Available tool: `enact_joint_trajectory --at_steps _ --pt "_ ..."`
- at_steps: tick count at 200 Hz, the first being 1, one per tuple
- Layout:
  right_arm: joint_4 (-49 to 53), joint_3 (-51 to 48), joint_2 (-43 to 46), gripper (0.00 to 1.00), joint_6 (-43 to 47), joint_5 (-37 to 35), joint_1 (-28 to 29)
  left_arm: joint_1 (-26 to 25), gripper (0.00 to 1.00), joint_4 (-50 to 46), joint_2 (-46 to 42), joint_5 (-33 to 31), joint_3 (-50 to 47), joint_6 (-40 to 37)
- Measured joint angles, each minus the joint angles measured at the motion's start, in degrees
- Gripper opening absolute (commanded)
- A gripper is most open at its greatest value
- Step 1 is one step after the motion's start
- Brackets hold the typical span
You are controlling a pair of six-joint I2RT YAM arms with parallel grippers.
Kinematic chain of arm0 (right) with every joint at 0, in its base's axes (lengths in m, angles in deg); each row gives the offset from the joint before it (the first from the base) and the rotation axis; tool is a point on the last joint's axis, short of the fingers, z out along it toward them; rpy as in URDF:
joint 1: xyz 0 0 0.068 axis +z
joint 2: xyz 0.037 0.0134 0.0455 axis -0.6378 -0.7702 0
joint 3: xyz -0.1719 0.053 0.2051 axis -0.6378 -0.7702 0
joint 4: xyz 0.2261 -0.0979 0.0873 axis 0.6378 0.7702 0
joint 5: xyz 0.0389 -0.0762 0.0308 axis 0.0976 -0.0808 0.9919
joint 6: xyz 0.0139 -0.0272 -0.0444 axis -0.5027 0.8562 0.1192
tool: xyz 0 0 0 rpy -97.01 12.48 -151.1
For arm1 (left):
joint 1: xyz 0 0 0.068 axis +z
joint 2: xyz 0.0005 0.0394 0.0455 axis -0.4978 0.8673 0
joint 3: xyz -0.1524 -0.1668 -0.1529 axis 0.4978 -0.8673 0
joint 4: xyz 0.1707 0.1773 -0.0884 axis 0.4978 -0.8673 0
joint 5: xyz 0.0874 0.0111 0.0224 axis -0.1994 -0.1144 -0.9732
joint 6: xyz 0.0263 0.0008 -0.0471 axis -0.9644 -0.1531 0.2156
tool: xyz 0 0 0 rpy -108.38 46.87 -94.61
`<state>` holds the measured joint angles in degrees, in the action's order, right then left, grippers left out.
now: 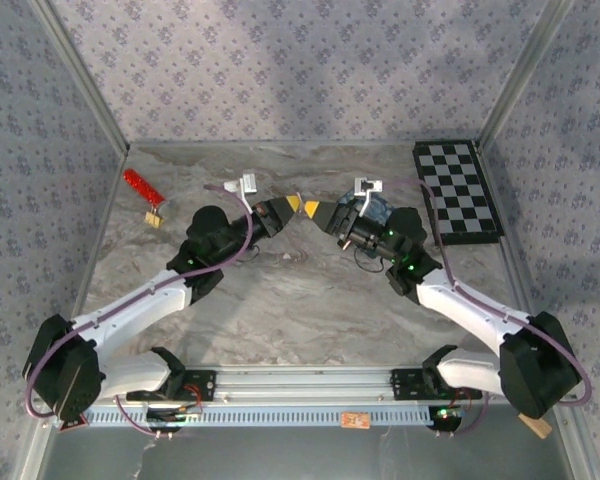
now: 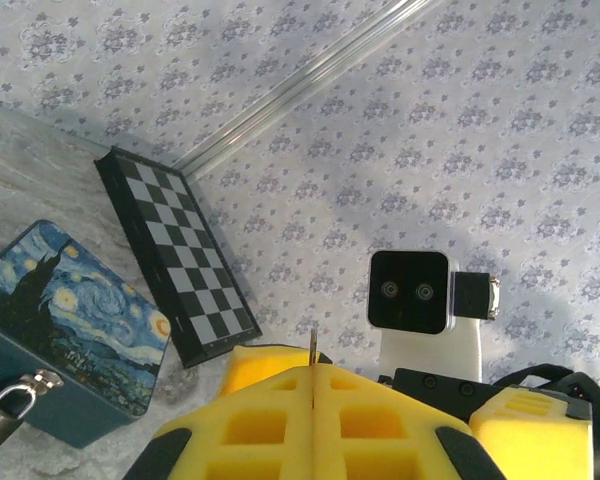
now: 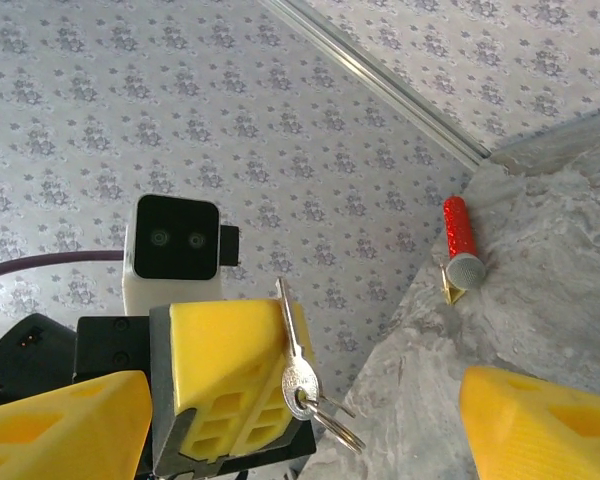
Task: Unlock the padlock with the key
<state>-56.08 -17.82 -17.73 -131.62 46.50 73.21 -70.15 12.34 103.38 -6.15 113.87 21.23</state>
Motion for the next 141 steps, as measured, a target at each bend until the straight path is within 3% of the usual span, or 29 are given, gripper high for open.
enact_joint_trajectory --at_steps 78,128,141 --pt "-4.7 1.0 -3.3 0.71 -2.0 1.2 1.6 -0.3 0.0 3.7 1.0 0.0 0.0 2.8" --pt "-5.6 1.1 -3.5 0.53 -2.8 1.3 1.7 -0.3 0.0 4.0 1.2 -0.7 0.0 3.0" --pt "-4.5 1.1 -3.1 0.56 -2.5 1.2 1.6 -0.3 0.0 2.7 0.9 -1.1 0.0 2.3"
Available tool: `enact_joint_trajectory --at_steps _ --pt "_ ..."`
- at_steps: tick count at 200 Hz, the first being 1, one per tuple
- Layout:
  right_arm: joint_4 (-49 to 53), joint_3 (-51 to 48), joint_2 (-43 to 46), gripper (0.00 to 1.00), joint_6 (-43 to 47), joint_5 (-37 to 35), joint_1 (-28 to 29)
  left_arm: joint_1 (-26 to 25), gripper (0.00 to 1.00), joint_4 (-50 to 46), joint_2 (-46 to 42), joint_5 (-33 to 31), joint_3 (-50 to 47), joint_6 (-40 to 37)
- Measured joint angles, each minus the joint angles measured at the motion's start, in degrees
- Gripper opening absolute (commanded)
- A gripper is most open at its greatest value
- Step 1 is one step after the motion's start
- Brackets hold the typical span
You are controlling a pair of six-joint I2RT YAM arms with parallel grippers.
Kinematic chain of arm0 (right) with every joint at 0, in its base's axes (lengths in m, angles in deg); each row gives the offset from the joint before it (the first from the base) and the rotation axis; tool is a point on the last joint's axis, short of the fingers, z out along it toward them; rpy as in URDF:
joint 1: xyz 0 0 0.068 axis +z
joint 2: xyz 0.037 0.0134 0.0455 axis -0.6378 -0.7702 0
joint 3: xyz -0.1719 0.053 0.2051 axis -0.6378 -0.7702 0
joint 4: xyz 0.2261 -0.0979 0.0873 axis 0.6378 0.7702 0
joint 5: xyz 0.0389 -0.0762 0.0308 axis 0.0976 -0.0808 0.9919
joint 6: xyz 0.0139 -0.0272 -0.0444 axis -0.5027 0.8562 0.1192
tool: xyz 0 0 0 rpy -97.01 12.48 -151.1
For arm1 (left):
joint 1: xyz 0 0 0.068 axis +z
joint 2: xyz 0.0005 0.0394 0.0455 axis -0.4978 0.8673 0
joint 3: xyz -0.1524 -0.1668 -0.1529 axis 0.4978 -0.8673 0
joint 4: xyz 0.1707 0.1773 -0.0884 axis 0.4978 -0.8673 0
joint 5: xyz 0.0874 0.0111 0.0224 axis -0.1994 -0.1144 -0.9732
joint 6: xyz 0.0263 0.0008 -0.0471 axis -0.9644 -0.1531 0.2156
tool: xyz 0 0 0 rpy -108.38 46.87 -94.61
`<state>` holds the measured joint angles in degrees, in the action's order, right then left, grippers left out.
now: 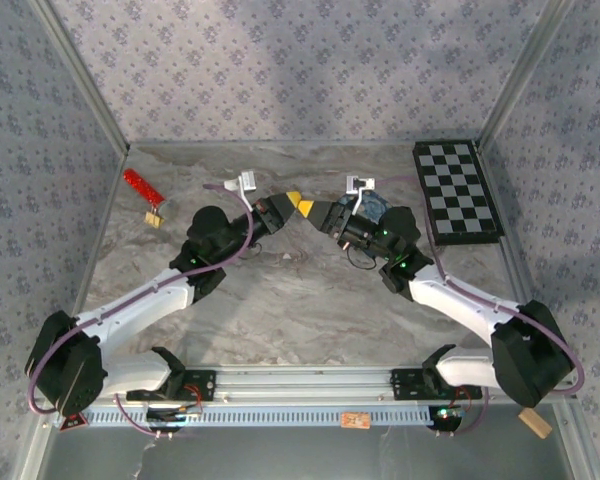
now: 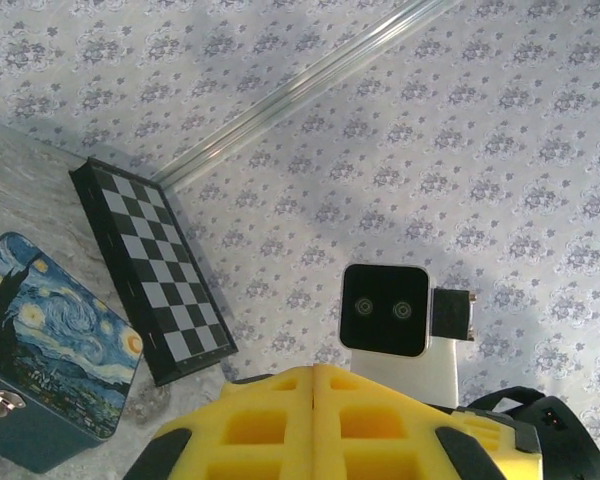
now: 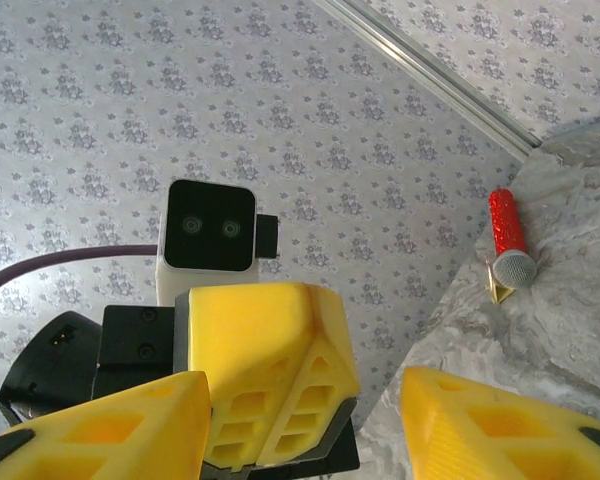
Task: Unlock the padlock with the key
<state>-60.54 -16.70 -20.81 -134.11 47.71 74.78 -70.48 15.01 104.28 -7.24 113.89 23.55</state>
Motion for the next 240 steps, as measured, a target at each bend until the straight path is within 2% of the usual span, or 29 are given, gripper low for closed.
enact_joint_trajectory --at_steps 10,25,41,56,66,75,83,99,117,161,197,240 --pt "5.0 0.0 1.7 0.6 1.7 -0.6 -0.3 0.1 0.01 -6.2 -1.5 -1.5 0.3 -2.1" --pt "18.0 0.6 6.4 0.65 6.3 -4.4 -0.6 0.3 0.2 -21.1 -4.8 -6.3 2.0 -5.8" --pt "31.1 0.5 12.9 0.7 11.5 -9.2 -0.6 2.2 0.22 -35.4 -7.8 -10.8 3.5 -8.8" --pt "39.0 0.5 17.0 0.7 14.7 -12.2 -0.7 6.4 0.29 -43.8 -8.2 -10.7 3.4 -10.4" --pt "43.1 0.5 17.8 0.7 16.3 -13.9 -0.7 8.5 0.32 -48.0 -6.0 -10.7 3.4 -11.0" --pt "46.6 0.6 17.7 0.7 17.4 -15.6 -0.6 8.7 0.41 -51.6 -2.6 -10.2 4.0 -11.7" --pt "49.6 0.6 17.0 0.7 18.2 -17.2 -0.4 7.8 0.47 -55.1 1.9 -9.4 5.4 -13.3" --pt "55.4 0.6 16.0 0.7 19.2 -20.9 0.1 4.9 0.51 -62.2 11.3 -8.7 11.0 -16.0" --pt "60.5 0.6 16.3 0.7 19.8 -24.8 0.5 0.8 0.53 -68.4 20.5 -8.4 19.1 -20.2" --pt "67.5 0.6 22.7 0.72 20.3 -31.9 0.2 -6.1 0.54 -79.2 34.4 -8.4 33.9 -28.2" --pt "68.0 0.5 25.6 0.73 20.3 -33.1 -0.2 -7.7 0.53 -83.6 42.1 -8.2 38.4 -32.0" --pt "68.0 -1.7 25.6 0.74 20.2 -33.0 -0.3 -7.8 0.46 -86.6 47.6 -8.3 43.0 -34.5"
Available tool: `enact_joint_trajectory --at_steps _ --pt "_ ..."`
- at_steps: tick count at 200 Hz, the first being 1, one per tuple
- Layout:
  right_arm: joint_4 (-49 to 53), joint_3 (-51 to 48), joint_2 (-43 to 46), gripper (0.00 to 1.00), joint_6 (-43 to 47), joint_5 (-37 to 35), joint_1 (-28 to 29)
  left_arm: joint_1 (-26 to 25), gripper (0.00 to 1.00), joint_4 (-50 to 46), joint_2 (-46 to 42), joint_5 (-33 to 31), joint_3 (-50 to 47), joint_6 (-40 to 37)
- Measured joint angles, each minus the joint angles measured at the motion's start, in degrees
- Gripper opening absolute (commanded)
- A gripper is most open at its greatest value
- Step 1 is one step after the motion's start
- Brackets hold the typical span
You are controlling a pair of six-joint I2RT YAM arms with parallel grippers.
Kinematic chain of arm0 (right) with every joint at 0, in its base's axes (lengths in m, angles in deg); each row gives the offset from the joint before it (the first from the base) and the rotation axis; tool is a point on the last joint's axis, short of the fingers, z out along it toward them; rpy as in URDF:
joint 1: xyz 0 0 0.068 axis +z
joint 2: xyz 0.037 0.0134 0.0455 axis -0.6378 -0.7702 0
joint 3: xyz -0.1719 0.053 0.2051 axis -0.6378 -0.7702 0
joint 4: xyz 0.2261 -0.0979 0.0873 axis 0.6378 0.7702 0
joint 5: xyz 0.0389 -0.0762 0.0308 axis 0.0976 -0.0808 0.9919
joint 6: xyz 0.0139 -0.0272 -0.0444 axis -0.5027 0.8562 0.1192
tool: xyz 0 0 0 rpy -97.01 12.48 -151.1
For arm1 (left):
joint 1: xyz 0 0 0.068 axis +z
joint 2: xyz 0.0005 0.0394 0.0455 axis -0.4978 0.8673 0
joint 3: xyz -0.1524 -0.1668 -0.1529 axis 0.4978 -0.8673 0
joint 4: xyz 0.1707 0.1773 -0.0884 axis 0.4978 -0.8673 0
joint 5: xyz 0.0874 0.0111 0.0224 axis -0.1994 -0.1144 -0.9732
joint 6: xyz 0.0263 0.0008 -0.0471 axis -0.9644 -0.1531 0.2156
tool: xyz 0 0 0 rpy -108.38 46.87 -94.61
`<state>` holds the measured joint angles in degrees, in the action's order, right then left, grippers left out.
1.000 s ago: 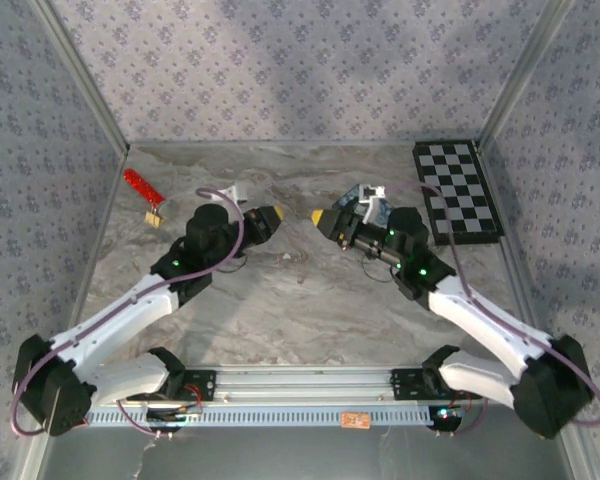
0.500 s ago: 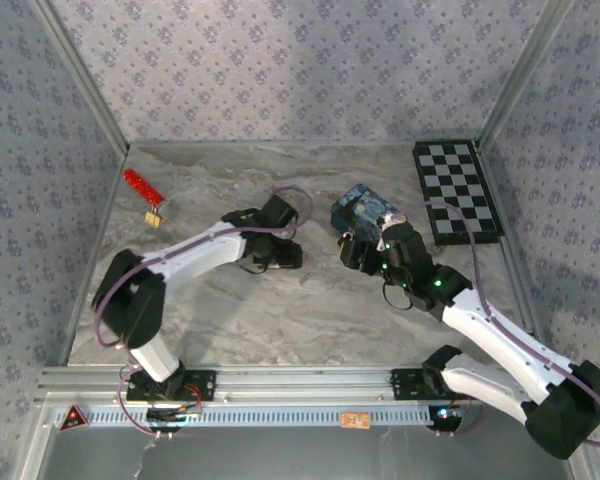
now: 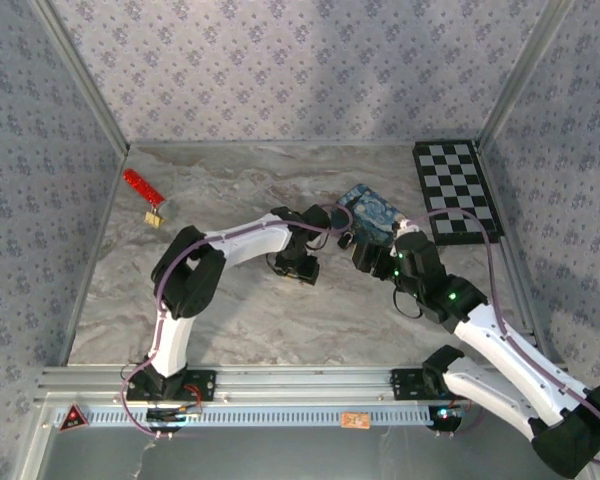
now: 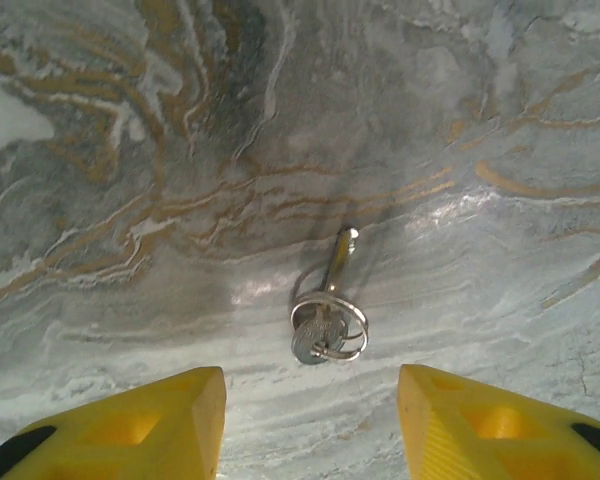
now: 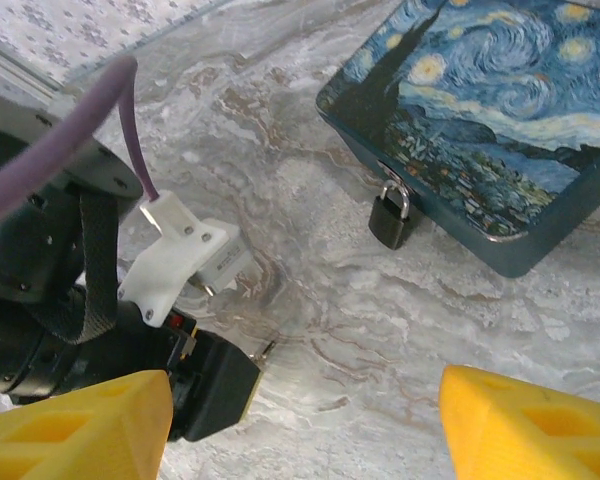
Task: Unlock the padlock with the key
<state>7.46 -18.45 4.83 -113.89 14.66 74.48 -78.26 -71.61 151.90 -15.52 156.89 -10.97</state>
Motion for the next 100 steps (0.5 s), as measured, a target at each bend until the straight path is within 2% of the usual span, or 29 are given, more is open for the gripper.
enact_joint_trajectory --at_steps 55,88,100 --pt "-0.9 -0.9 0.0 0.74 -0.2 0.6 -0.1 -0.9 0.35 -2.4 5.0 -1.9 4.2 -1.0" --pt "-1.5 -0.9 0.0 0.75 -0.2 1.1 -0.1 -1.6 0.15 -3.6 6.4 -4.1 6.7 -1.3" --pt "-1.9 -0.9 -0.2 0.75 -0.3 1.3 -0.1 -1.7 0.11 -3.6 6.5 -4.5 6.8 -1.0"
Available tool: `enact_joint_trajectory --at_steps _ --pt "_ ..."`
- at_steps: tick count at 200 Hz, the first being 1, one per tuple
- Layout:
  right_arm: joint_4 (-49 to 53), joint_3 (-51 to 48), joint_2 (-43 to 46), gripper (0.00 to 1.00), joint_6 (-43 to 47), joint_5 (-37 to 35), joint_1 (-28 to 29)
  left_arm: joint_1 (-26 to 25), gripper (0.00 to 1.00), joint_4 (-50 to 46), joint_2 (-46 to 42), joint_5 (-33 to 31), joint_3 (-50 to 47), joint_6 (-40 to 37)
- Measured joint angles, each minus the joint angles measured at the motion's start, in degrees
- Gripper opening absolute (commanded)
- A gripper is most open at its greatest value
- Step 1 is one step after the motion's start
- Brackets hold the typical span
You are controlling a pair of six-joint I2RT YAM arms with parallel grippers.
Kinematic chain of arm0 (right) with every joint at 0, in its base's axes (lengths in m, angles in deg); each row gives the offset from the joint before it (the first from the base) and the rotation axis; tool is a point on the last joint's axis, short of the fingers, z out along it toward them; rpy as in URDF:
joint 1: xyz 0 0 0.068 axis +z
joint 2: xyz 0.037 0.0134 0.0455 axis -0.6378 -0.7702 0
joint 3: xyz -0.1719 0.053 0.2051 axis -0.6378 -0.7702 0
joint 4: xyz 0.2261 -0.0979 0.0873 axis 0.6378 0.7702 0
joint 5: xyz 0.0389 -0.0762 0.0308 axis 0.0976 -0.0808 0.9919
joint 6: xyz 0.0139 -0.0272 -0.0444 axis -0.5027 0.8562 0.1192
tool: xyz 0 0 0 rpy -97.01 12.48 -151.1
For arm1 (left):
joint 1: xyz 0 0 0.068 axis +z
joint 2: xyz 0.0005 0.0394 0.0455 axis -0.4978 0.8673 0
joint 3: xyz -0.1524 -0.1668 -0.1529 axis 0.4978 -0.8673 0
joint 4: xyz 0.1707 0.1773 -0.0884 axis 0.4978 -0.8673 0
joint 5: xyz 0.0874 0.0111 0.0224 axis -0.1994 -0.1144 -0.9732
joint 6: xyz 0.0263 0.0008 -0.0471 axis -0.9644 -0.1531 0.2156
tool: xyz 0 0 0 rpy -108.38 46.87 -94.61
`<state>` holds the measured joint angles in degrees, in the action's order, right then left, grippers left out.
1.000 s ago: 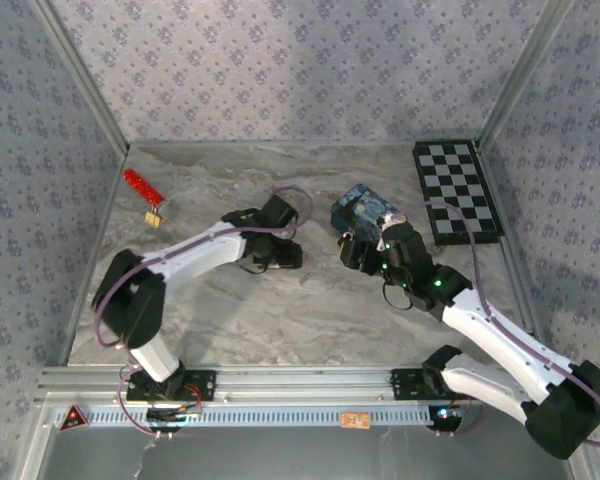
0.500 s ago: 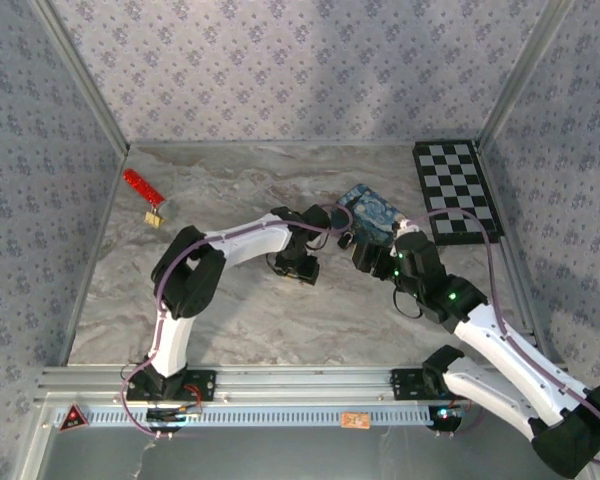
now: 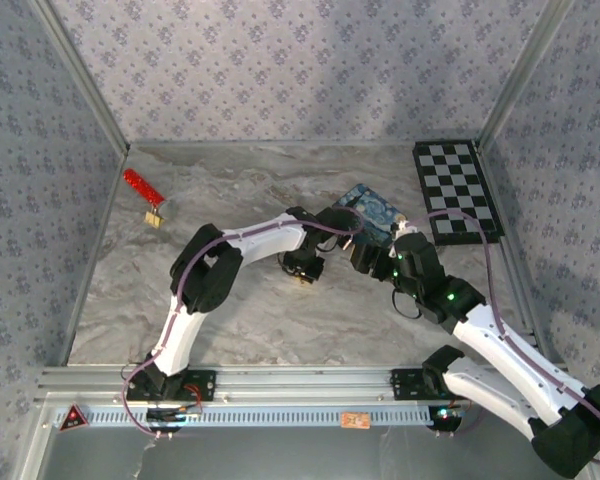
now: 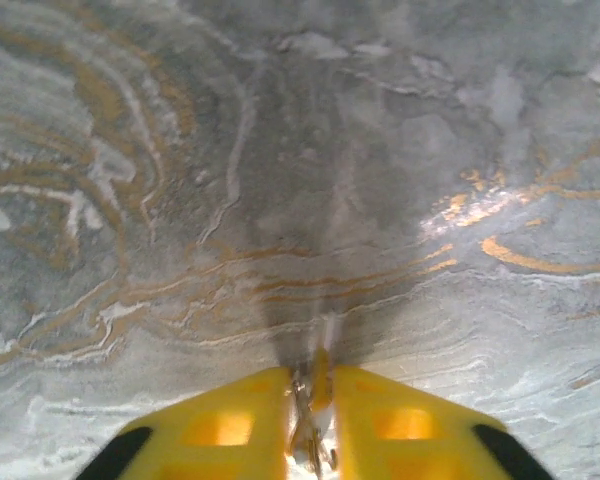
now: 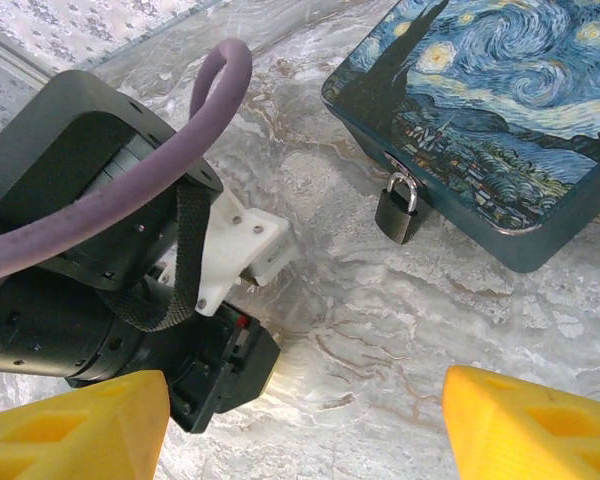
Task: Unlock the padlock with the key
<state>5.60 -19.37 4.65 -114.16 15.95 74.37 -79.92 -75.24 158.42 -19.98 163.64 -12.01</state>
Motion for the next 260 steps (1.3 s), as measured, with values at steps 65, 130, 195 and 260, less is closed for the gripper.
enact_joint_trajectory --at_steps 65,130,195,260 --pt "-1.2 0.0 -1.9 0.75 -0.5 0.7 0.0 0.1 0.0 5.0 -4.6 0.1 -6.2 1.6" --pt "-10.7 -4.4 -2.9 0.75 -2.7 3.8 1.3 6.0 0.0 29.4 -32.8 7.9 -27.5 9.9" --pt "-37.2 -15.4 -2.0 0.74 -13.1 5.0 4.7 8.1 0.01 64.4 -46.1 14.1 -44.2 29.4" --pt "-50.6 -13.6 -7.3 0.48 -18.9 11.3 3.3 7.5 0.0 81.3 -45.7 18.0 -46.1 39.3"
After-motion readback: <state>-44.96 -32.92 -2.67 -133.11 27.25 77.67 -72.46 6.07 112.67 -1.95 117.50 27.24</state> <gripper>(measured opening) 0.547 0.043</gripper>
